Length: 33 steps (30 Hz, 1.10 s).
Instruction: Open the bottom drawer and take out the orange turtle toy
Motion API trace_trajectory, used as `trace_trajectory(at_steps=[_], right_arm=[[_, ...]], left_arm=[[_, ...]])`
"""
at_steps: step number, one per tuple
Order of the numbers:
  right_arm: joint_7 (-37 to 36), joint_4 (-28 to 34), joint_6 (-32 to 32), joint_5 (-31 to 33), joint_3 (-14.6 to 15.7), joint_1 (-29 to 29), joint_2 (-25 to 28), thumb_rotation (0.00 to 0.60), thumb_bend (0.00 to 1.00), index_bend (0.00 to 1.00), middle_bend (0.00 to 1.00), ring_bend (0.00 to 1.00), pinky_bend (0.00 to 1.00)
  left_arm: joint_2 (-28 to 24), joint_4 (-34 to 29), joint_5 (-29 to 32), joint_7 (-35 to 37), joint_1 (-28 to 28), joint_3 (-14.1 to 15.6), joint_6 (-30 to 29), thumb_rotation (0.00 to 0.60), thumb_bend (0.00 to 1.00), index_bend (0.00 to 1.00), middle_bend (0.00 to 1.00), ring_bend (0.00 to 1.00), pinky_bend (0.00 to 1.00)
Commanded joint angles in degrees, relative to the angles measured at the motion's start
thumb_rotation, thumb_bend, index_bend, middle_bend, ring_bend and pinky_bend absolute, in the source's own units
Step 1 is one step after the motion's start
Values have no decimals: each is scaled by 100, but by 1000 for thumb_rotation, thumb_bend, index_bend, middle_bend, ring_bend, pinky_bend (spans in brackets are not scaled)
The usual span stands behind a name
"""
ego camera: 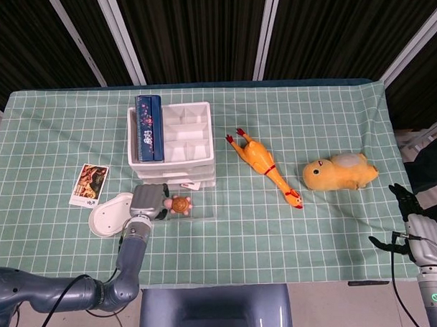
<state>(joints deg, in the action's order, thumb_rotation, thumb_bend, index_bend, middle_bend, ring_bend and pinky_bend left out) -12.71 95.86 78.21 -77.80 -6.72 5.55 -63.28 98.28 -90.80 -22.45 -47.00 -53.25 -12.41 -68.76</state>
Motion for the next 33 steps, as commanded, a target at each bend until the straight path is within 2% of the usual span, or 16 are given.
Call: trace_trajectory(at_steps=[1,10,16,21,24,33], right_arm=[[4,2,0,-2,0,1,0,600,50,0,0,0,185],[17,12,-11,18,-3,2,1,600,50,0,0,0,185],[1,21,-21,25,-4,2,8,600,49,0,0,0,185],[-16,27,-33,33,-5,3,14,600,50,0,0,0,184],[-19,31,-33,32,-6,2,17,600,49,0,0,0,185],[-20,36,-36,41,-8,2,18,600,50,0,0,0,185]], left_arm=[[30,40,-70,21,39,39,-27,600,283,416,1000,1000,1000],[163,231,-101,60,69,-6,89,600,309,426,1000,1000,1000],[249,336,-98,73,85,-34,149,600,359,449,1000,1000,1000],[286,357,-183,131,112,-47,179,600,441,489,1000,1000,1000],[291,330,-253,172,137,-51,174,600,471,512,1000,1000,1000],[122,-98,-814,334,291,11,-104,600,477,525,1000,1000,1000]])
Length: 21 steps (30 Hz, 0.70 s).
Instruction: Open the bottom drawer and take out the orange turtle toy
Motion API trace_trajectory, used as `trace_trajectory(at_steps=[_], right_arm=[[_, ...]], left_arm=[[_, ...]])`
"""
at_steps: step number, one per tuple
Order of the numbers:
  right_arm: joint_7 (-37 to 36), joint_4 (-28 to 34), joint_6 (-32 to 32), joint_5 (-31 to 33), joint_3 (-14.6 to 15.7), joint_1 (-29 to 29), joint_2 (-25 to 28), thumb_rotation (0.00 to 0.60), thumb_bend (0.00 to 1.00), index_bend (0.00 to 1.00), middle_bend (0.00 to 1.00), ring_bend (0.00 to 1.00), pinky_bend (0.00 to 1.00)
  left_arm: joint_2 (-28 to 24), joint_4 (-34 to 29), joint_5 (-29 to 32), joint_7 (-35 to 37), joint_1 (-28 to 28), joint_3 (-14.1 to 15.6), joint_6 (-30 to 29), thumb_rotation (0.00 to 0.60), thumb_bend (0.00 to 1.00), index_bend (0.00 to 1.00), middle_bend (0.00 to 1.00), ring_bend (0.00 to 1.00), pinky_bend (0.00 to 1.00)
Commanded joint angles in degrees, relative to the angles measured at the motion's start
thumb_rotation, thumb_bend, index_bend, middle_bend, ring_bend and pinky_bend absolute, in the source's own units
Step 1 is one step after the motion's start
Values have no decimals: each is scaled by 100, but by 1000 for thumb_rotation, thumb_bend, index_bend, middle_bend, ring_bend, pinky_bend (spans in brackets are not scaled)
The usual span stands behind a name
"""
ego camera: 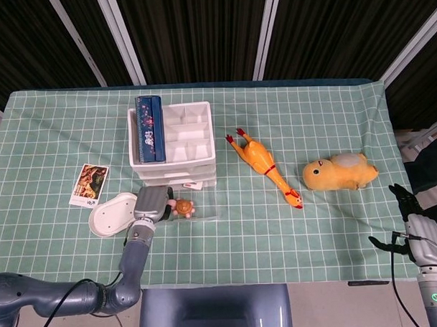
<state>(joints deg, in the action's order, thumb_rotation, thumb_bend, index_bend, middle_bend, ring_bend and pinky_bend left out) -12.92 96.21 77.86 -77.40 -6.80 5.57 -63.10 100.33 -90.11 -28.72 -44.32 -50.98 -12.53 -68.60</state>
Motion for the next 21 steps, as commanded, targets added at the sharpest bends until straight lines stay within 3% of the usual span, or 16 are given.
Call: trace_trajectory(at_steps=[1,12,21], right_arm=[[1,2,1,1,-1,0,0,600,50,0,0,0,185],[15,7,11,0,-2,-4,-1,600,50,0,0,0,185],[41,17,20,2,-3,-6,-2,600,50,0,0,0,185]], left_arm=[[-125,-258,-276,99,92,21,-180,600,477,526,1000,1000,1000],[-714,-1305,-1060,338,494,204,-700,600,477,534,1000,1000,1000],[-1335,-2247,-1696,434,1019,915,-934,600,477,536,1000,1000,1000]])
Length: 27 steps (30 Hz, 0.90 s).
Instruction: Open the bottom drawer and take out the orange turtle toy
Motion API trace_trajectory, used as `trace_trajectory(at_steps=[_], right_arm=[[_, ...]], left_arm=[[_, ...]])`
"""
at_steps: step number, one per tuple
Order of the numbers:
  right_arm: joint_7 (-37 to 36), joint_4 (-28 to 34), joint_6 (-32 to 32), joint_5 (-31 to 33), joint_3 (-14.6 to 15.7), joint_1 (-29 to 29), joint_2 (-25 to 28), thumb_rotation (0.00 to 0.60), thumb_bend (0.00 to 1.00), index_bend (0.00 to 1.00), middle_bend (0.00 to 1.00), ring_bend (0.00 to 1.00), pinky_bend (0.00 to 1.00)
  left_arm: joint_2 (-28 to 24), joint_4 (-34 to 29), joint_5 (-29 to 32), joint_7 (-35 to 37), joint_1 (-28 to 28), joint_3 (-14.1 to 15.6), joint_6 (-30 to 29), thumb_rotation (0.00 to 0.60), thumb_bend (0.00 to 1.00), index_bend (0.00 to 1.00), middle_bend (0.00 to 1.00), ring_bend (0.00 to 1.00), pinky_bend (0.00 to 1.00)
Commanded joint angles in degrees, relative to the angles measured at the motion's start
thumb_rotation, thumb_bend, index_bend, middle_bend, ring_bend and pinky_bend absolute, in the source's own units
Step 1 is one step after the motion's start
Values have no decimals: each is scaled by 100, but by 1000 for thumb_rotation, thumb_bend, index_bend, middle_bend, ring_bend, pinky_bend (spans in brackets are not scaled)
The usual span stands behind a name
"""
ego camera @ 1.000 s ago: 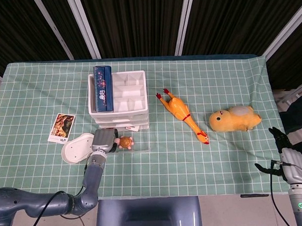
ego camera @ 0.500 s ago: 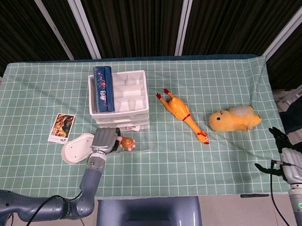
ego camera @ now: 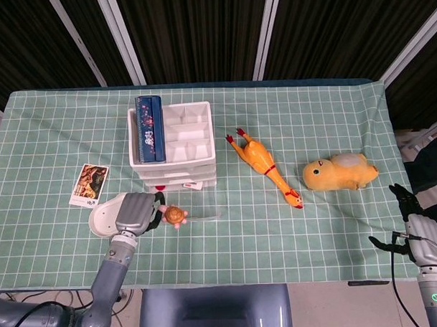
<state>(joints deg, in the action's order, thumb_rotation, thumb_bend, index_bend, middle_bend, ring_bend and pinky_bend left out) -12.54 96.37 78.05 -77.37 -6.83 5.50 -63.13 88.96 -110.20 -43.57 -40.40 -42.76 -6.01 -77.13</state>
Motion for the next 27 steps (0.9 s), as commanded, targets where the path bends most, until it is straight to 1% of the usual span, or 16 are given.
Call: trace_trajectory(at_steps=[1,5,9,11,13,14,19,22,27], right_arm=[[7,3,2,-1,0,0,1,600,50,0,0,0,185],[8,14,3,1,1,-3,3,600,49,0,0,0,185],[25,24,17,-6,2,-7,3,600,49,0,0,0,184],[30,31,20,-5,5,-11,3,600,49,0,0,0,184],[35,34,20,0,4,-12,3,600,50,0,0,0,185],[33,37,16,5,3,-11,5,600,50,0,0,0,185],[22,38,16,2,2,-13,9,600,50,0,0,0,185],[18,38,21,-4,3,-16,11,600,49,0,0,0,185],[31,45,33,-10,5,-20,11,600,49,0,0,0,185]], left_arm=[[-244,-289,-269,50,256,357,-93,600,477,536,1000,1000,1000],[-319,-316,-401,88,443,618,-69,600,478,535,1000,1000,1000],[-231,-138,-381,129,524,700,70,600,474,526,1000,1000,1000],[-167,-41,-353,132,546,721,151,600,457,509,1000,1000,1000],[-103,61,-305,89,558,749,227,600,409,484,1000,1000,1000],[-76,97,-287,66,565,757,251,600,369,467,1000,1000,1000],[3,220,-342,29,651,795,243,600,227,402,1000,1000,1000],[-36,207,-408,41,724,814,198,600,186,378,1000,1000,1000],[-254,5,-683,174,889,819,12,600,172,355,997,999,1000]])
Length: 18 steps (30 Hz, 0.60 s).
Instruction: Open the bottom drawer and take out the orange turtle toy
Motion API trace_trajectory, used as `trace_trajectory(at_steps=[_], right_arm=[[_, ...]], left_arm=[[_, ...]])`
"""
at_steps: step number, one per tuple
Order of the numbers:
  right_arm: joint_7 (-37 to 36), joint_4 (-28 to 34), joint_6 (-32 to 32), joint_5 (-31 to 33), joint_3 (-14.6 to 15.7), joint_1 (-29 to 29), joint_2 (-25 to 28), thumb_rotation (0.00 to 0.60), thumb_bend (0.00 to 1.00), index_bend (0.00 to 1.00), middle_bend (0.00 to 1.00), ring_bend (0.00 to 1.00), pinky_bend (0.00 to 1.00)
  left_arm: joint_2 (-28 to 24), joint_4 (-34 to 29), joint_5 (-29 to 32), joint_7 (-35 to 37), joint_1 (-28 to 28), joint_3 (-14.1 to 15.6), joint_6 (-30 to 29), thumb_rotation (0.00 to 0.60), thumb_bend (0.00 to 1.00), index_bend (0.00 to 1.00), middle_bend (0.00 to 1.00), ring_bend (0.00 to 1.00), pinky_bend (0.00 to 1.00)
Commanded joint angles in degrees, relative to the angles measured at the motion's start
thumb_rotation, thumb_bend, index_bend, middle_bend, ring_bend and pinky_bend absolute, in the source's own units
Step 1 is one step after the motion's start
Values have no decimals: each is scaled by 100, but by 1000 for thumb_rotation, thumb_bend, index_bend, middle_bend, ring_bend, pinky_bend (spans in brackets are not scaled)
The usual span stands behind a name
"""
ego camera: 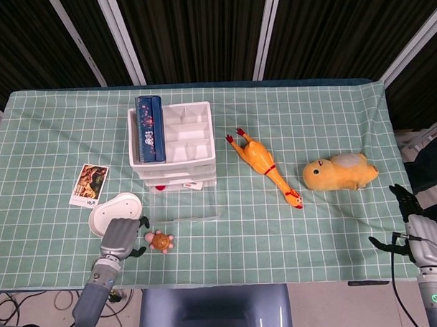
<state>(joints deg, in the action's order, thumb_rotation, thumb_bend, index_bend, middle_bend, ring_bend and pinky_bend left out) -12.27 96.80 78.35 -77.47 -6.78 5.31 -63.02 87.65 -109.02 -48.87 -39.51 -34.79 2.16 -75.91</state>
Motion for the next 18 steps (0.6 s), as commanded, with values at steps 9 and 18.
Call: trace_trajectory(at_steps=[9,18], right_arm=[[48,-18,18,-14,1,1,-16,600,50,0,0,0,185],[173,-25,57,-30,2,3,-46,600,50,0,0,0,185]], left_arm=[[-889,-331,-1839,1071,830,311,-1115,600,161,157,346,313,486],[-1702,226,-2553,2144,1705,599,-1789,600,94,0,0,0,41]])
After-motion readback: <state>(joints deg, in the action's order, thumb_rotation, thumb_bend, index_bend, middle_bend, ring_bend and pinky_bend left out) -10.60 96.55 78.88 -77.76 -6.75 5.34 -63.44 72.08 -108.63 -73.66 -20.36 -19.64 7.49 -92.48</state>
